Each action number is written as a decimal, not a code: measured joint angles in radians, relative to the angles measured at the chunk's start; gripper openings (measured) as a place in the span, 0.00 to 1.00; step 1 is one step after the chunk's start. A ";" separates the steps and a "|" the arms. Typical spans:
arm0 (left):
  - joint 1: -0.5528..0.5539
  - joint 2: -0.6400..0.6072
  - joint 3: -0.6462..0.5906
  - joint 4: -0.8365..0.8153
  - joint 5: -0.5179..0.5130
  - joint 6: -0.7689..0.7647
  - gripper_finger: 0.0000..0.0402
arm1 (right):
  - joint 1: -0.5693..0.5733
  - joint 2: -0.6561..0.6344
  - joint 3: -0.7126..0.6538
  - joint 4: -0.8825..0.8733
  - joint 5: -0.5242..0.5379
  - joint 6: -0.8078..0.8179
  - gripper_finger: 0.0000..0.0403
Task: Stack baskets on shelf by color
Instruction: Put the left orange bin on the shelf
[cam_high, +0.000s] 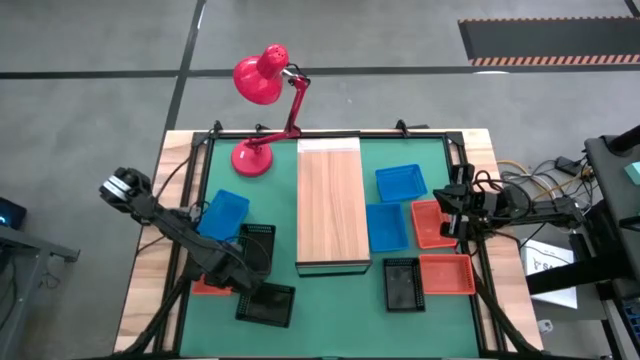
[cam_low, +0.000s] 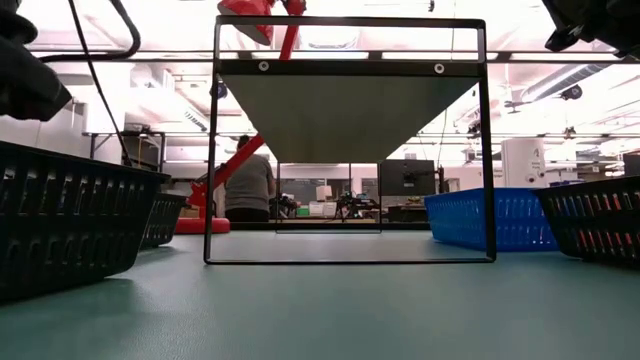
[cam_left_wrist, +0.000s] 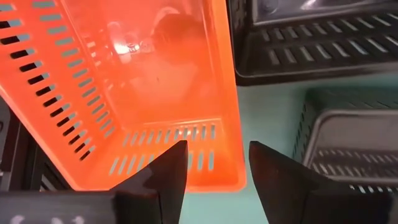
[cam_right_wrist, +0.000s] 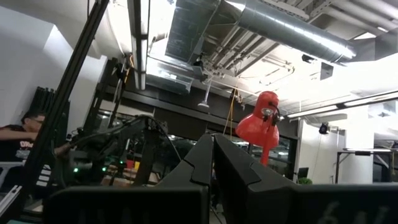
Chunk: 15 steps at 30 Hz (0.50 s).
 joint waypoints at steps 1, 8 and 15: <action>0.000 0.006 0.000 0.000 -0.001 0.000 0.37 | 0.000 0.000 0.000 0.000 0.000 0.000 0.02; 0.000 0.027 0.000 0.005 -0.002 0.000 0.18 | 0.000 0.000 0.000 0.000 0.000 0.001 0.02; 0.000 0.026 0.000 0.006 -0.003 -0.007 0.02 | 0.000 0.000 0.000 0.000 0.000 0.000 0.02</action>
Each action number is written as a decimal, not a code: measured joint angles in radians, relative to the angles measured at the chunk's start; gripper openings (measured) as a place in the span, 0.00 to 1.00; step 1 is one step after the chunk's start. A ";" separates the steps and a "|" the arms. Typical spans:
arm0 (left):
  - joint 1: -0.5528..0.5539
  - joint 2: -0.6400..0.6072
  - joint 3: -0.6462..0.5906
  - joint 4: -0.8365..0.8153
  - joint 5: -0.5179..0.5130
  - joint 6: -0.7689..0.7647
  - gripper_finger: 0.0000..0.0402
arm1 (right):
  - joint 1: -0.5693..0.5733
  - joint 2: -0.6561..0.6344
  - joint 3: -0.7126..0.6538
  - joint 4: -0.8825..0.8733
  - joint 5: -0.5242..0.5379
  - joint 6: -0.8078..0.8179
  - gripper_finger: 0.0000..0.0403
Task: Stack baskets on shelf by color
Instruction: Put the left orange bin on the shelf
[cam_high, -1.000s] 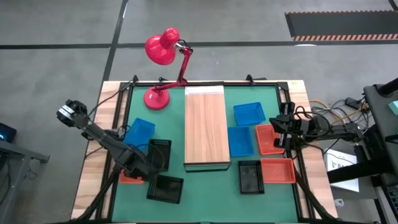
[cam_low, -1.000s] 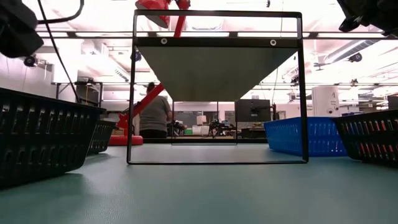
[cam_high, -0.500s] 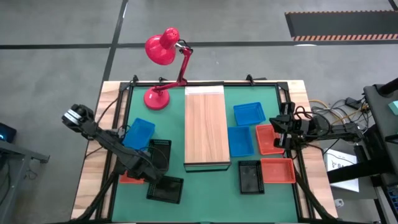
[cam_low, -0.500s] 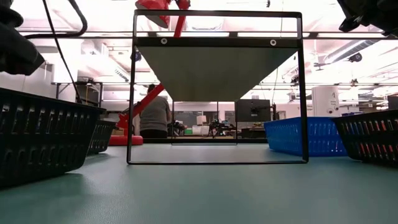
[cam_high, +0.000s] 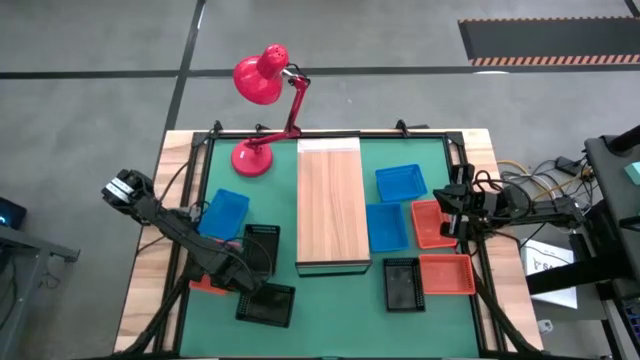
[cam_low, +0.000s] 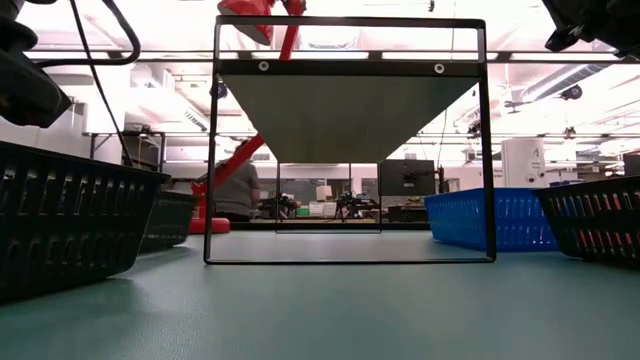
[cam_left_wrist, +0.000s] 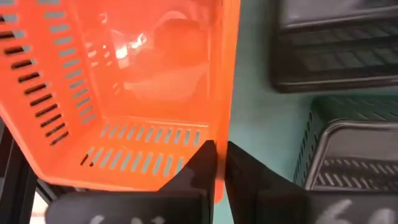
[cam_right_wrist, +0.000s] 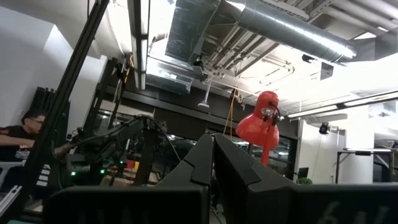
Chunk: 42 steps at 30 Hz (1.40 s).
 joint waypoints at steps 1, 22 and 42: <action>0.000 0.000 0.000 0.000 0.000 0.000 0.02 | 0.000 0.000 0.000 0.000 0.000 0.000 0.02; -0.003 -0.005 0.489 -0.484 0.030 0.230 0.00 | 0.000 0.000 0.000 0.000 0.000 0.000 0.02; 0.051 0.057 0.944 -0.357 -0.638 1.043 0.00 | 0.000 0.000 0.000 -0.005 0.000 -0.001 0.02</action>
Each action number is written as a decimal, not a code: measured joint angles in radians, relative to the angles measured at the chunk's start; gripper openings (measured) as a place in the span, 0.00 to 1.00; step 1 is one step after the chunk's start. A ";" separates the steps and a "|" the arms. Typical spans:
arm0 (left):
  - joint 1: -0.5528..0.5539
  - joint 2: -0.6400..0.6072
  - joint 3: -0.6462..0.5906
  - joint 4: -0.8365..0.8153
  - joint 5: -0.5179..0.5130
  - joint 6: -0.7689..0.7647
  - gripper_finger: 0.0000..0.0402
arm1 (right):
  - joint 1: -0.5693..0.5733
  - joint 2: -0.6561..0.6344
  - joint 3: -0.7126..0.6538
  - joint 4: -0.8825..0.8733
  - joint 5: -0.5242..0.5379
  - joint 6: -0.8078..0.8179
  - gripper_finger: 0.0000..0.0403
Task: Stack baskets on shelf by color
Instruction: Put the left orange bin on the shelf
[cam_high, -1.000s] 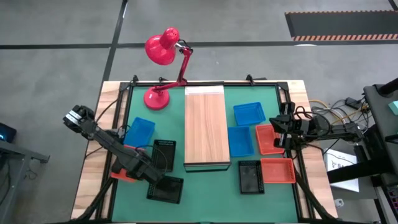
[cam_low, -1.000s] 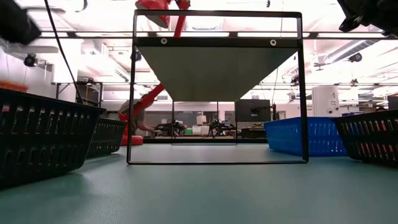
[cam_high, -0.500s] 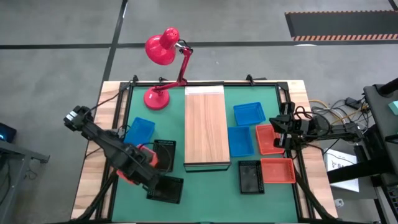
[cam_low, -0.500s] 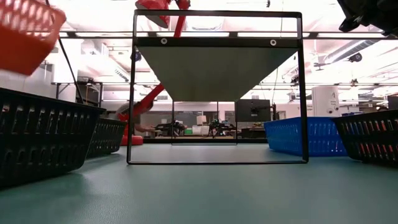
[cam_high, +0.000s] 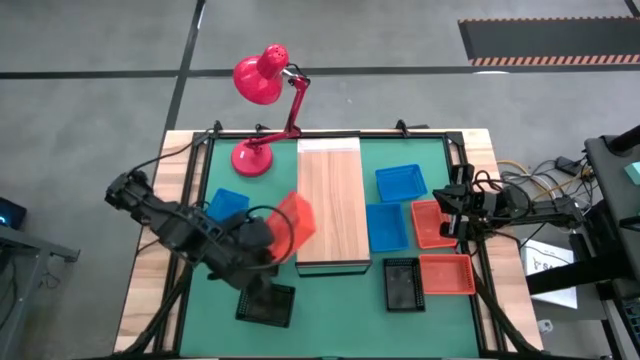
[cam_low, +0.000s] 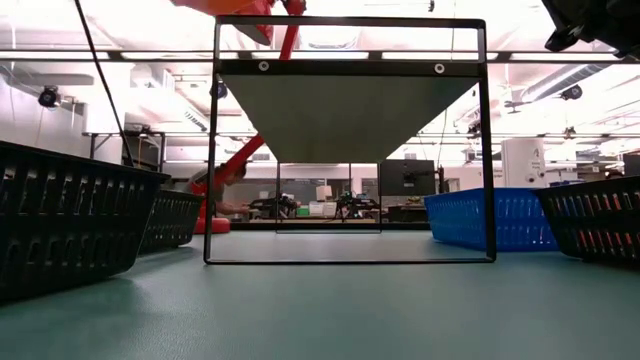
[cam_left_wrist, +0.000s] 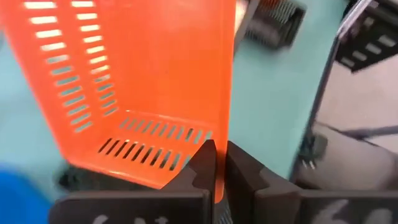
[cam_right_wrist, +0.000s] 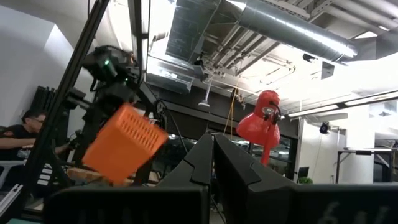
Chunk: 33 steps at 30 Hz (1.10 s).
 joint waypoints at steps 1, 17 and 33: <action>0.013 0.007 0.005 0.033 -0.010 0.059 0.00 | 0.000 0.000 0.000 0.000 0.000 0.000 0.02; 0.260 0.182 0.006 0.146 0.018 0.426 0.00 | 0.000 0.000 0.000 -0.018 0.000 -0.006 0.02; 0.350 0.256 0.002 0.147 0.066 0.486 0.01 | 0.000 0.000 0.000 -0.038 0.002 -0.019 0.02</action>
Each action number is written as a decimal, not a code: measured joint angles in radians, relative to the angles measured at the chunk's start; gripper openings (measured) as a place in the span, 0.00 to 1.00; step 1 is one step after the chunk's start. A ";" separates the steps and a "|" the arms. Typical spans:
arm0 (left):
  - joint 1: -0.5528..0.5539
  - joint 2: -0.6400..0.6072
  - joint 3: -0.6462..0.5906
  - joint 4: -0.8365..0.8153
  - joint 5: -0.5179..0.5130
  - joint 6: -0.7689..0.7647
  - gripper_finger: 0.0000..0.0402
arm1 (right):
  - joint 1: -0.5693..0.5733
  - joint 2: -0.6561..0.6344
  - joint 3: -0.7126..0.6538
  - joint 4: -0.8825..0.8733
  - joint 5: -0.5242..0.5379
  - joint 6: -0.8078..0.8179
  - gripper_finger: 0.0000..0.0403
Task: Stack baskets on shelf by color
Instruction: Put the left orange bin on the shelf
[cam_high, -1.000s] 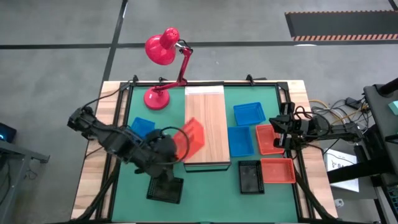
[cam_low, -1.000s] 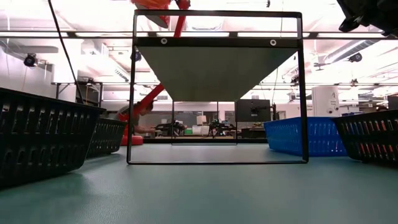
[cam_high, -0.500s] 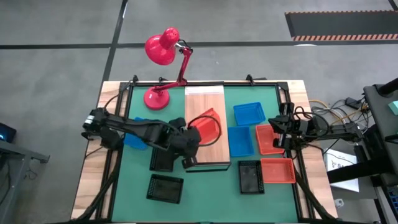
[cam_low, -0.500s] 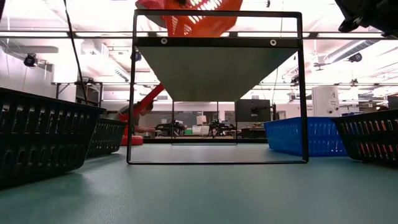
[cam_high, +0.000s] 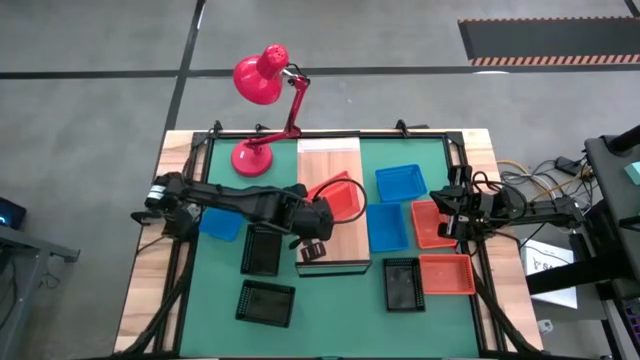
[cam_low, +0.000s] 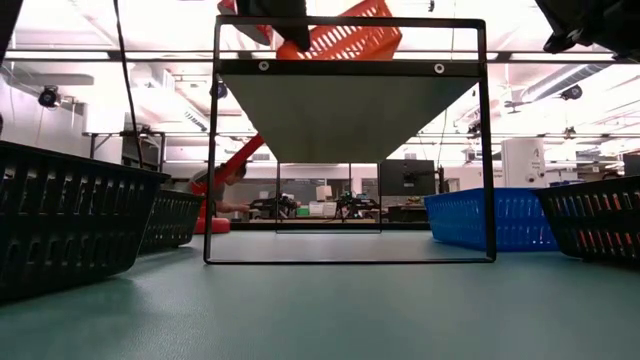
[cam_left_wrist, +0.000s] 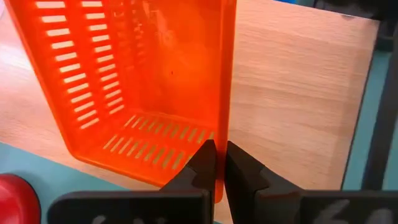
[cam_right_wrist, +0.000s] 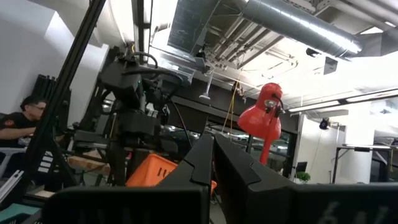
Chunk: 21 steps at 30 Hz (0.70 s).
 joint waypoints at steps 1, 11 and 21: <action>0.004 0.001 0.000 0.000 0.000 0.000 0.02 | 0.000 0.000 0.000 0.000 0.000 0.000 0.02; 0.014 0.001 -0.016 0.002 0.000 0.017 0.15 | 0.000 0.000 0.000 0.000 0.000 -0.001 0.02; 0.013 -0.052 -0.001 0.004 0.000 0.049 0.19 | 0.000 0.000 0.000 0.000 0.000 -0.001 0.02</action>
